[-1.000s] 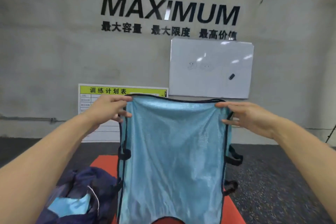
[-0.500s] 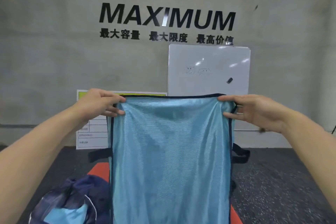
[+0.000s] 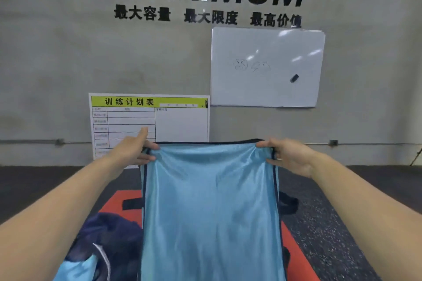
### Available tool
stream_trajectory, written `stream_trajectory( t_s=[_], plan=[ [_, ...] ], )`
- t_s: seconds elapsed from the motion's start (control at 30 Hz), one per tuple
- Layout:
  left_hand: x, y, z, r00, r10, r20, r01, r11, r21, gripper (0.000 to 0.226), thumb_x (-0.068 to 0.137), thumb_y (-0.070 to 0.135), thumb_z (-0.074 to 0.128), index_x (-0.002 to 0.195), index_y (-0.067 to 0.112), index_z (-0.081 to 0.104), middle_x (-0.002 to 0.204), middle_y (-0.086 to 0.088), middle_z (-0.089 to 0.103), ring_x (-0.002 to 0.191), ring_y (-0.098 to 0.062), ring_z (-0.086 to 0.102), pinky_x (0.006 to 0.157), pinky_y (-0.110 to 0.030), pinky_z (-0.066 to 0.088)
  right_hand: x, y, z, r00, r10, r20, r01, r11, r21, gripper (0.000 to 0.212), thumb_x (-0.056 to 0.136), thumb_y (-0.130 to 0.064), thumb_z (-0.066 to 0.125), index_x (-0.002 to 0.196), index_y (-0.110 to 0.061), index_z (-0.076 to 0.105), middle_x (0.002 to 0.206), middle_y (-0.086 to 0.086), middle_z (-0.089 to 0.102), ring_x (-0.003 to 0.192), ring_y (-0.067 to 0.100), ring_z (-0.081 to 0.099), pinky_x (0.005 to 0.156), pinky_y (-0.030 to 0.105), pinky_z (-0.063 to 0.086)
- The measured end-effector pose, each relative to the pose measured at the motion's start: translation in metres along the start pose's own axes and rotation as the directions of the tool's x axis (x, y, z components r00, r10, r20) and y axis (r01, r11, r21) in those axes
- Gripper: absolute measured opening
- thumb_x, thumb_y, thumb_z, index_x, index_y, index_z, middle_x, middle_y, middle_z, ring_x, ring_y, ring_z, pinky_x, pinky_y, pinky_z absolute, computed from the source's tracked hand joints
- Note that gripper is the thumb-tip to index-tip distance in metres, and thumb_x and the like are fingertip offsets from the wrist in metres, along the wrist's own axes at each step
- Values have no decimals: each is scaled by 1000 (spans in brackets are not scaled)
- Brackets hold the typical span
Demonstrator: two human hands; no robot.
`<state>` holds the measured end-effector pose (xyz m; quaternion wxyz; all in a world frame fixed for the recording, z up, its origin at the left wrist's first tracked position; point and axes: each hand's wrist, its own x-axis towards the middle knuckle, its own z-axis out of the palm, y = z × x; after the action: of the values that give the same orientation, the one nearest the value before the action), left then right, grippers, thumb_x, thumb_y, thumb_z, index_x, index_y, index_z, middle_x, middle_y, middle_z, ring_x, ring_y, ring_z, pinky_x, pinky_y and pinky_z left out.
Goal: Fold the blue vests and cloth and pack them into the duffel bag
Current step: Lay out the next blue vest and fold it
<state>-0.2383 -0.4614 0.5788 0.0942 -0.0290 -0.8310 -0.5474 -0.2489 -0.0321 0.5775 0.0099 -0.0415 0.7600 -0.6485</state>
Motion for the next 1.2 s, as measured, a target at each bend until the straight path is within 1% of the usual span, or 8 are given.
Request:
stream_trajectory(
  t_s=[0.1, 0.2, 0.3, 0.43, 0.57, 0.73, 1.0, 1.2],
  plan=[
    [36, -7, 6, 1000, 18, -14, -18, 999, -44, 75, 101, 66, 22, 107, 14, 76, 133, -12, 62, 98, -24, 74, 98, -36, 55, 33, 4, 8, 998, -45, -41, 46, 999, 18, 37, 109, -33, 46, 111, -19, 80, 154, 7, 46, 145, 23, 39, 113, 40, 46],
    [71, 6, 8, 995, 49, -88, -54, 997, -62, 76, 101, 67, 19, 106, 17, 75, 136, -9, 60, 100, -22, 73, 97, -33, 53, 53, -8, 14, 972, -196, -131, 196, 980, -13, 33, 110, -27, 43, 119, -17, 73, 153, 0, 44, 149, 20, 32, 119, 40, 38],
    [96, 32, 8, 980, 146, -136, -162, 981, -110, 74, 102, 66, 18, 103, 18, 75, 133, -5, 63, 103, -20, 71, 93, -28, 51, 72, -27, 11, 924, -330, -194, 327, 944, -45, 31, 110, -24, 42, 111, -25, 73, 129, -15, 57, 142, 15, 41, 120, 39, 37],
    [111, 51, 6, 962, 228, -152, -249, 959, -138, 74, 102, 67, 19, 102, 19, 76, 125, -1, 69, 103, -16, 71, 90, -24, 51, 84, -36, -4, 876, -425, -227, 426, 904, -48, 37, 110, -34, 43, 96, -29, 77, 135, -6, 64, 133, 12, 54, 119, 38, 39],
    [104, 40, 7, 959, 245, -142, -263, 957, -123, 73, 103, 65, 20, 102, 19, 77, 120, 3, 72, 102, -16, 72, 103, -34, 51, 72, -30, -12, 869, -455, -197, 453, 890, -57, 35, 111, -32, 41, 114, -21, 73, 128, -3, 69, 119, 5, 65, 116, 33, 41],
    [69, 23, 12, 964, 239, -118, -254, 959, -124, 73, 104, 64, 19, 107, 18, 75, 122, 3, 71, 106, -18, 71, 108, -40, 48, 40, -8, -15, 899, -425, -111, 417, 905, -84, 39, 112, -28, 36, 127, -11, 68, 125, -9, 67, 110, -5, 66, 115, 32, 40],
    [-17, -4, 11, 979, 196, -60, -202, 971, -125, 72, 103, 64, 20, 106, 19, 76, 120, 1, 72, 107, -18, 71, 108, -41, 48, -29, 38, -20, 945, -328, -17, 328, 945, 5, 38, 109, -29, 43, 121, -11, 74, 138, 2, 65, 132, 15, 57, 117, 38, 41],
    [-88, -24, 5, 990, 140, -1, -140, 986, -88, 76, 102, 64, 20, 102, 16, 79, 94, -13, 78, 97, -31, 72, 96, -39, 54, -99, 60, -22, 975, -176, 135, 178, 984, -5, 38, 109, -23, 41, 127, -5, 70, 136, 7, 66, 129, 22, 60, 117, 44, 41]
  ],
)
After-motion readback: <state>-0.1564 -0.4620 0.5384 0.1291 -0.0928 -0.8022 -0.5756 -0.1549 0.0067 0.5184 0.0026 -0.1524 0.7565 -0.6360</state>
